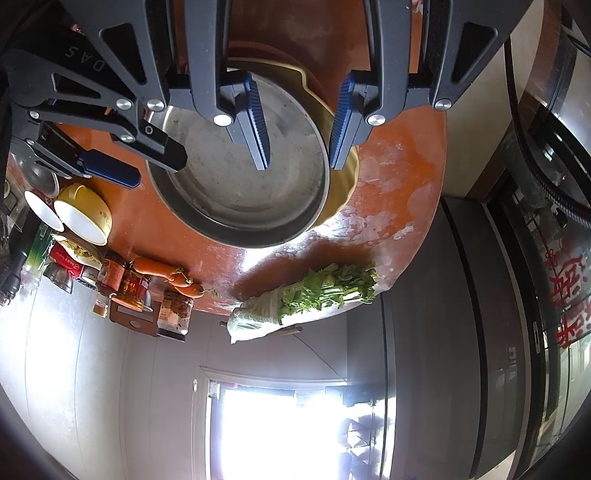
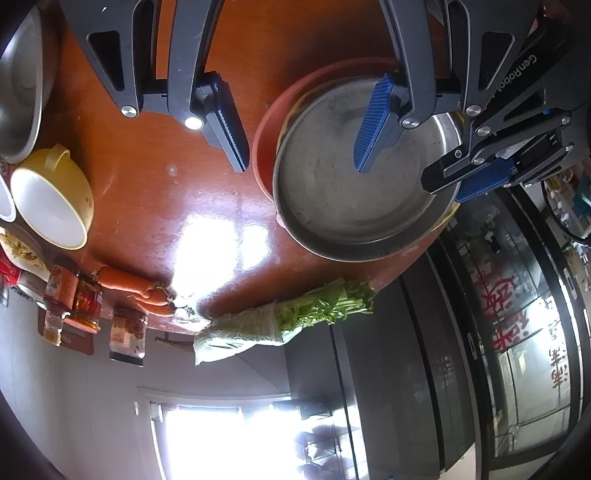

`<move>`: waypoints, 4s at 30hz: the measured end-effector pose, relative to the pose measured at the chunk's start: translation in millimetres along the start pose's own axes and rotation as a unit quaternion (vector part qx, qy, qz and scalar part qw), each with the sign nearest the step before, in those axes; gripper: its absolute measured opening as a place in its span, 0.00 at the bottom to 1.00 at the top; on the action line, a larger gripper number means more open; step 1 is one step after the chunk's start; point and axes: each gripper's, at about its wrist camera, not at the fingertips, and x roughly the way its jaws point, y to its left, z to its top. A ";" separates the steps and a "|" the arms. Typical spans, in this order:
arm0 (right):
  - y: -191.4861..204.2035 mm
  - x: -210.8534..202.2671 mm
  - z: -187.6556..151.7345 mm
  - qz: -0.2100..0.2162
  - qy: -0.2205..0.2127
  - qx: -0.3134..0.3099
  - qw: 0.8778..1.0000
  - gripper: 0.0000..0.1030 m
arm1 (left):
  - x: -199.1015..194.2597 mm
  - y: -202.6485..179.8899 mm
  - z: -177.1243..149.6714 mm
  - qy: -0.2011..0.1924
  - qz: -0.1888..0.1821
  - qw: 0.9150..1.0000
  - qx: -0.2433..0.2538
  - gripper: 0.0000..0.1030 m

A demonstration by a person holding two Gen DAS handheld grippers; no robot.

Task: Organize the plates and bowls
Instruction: 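Open the left gripper to release the steel pan rim, then move the left gripper to the rim of the large steel bowl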

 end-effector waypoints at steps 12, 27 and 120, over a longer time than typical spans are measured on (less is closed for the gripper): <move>1.4 -14.0 1.4 -0.003 -0.014 -0.001 1.000 0.68 | -10.5 2.1 1.0 -0.009 0.005 1.000 -0.004 0.47; -2.8 -35.6 -1.4 -0.008 -0.036 0.002 0.999 0.71 | -29.6 2.0 1.2 -0.025 0.014 1.000 -0.007 0.53; -242.9 -133.8 -97.2 -0.221 -0.029 0.199 0.954 0.76 | 55.7 -280.1 -4.9 0.093 -0.169 0.967 0.167 0.76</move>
